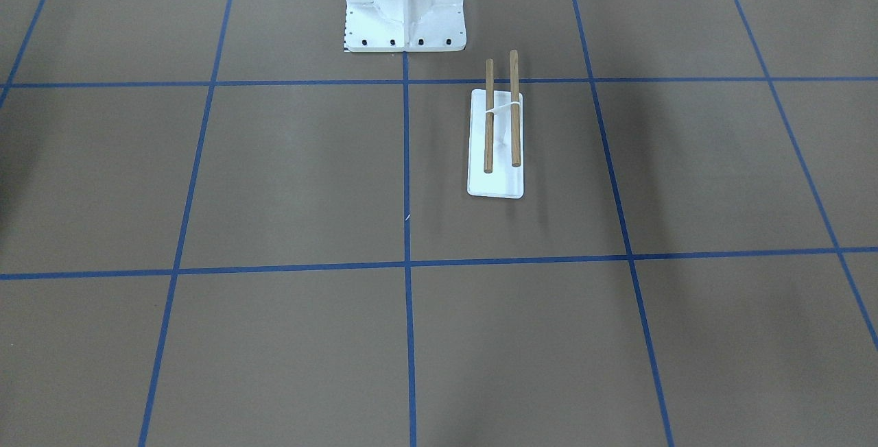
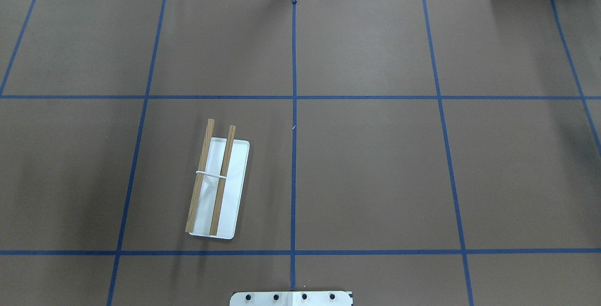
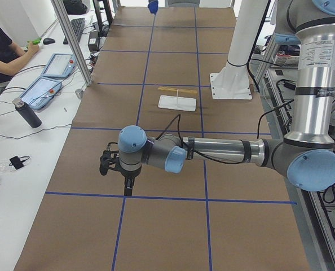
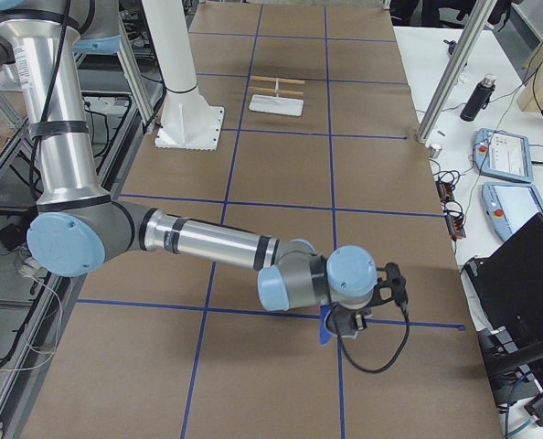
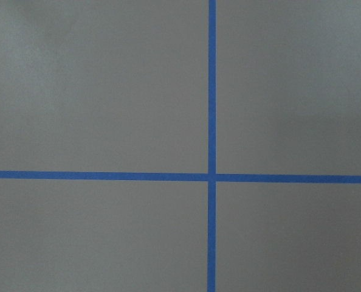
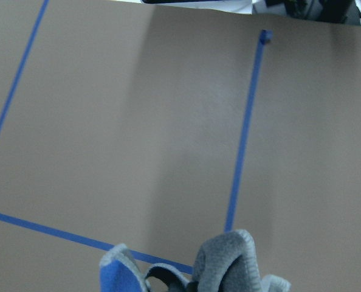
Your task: Hang towel on rack
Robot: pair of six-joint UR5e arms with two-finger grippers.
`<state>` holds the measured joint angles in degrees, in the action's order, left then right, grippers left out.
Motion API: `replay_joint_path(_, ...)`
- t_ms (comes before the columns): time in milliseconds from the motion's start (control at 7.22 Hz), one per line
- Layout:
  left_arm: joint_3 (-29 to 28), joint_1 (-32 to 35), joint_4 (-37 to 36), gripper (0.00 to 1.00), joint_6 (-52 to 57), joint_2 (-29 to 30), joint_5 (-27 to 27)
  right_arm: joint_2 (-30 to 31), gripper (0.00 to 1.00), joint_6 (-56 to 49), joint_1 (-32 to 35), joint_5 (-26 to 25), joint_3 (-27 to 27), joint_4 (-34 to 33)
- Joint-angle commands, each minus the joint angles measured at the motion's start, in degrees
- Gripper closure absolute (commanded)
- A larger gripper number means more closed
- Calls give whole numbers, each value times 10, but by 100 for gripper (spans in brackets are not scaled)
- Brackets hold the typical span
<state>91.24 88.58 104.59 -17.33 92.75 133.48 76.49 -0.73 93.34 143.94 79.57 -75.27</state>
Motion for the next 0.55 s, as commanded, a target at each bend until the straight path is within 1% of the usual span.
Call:
replay_joint_path(0, -3, -48, -2, 2, -96, 56, 0, -44, 100, 156, -73, 1, 115, -67)
replay_joint_path(138, 3, -82, 1, 2, -204, 86, 1, -56, 100, 272, -119, -6, 170, -61)
replay_joint_path(277, 17, -123, -2, 2, -320, 126, 0, -77, 100, 355, -144, -10, 203, -61)
replay_joint_path(415, 17, -155, -2, 2, -425, 173, 0, -85, 100, 425, -165, -11, 236, -61)
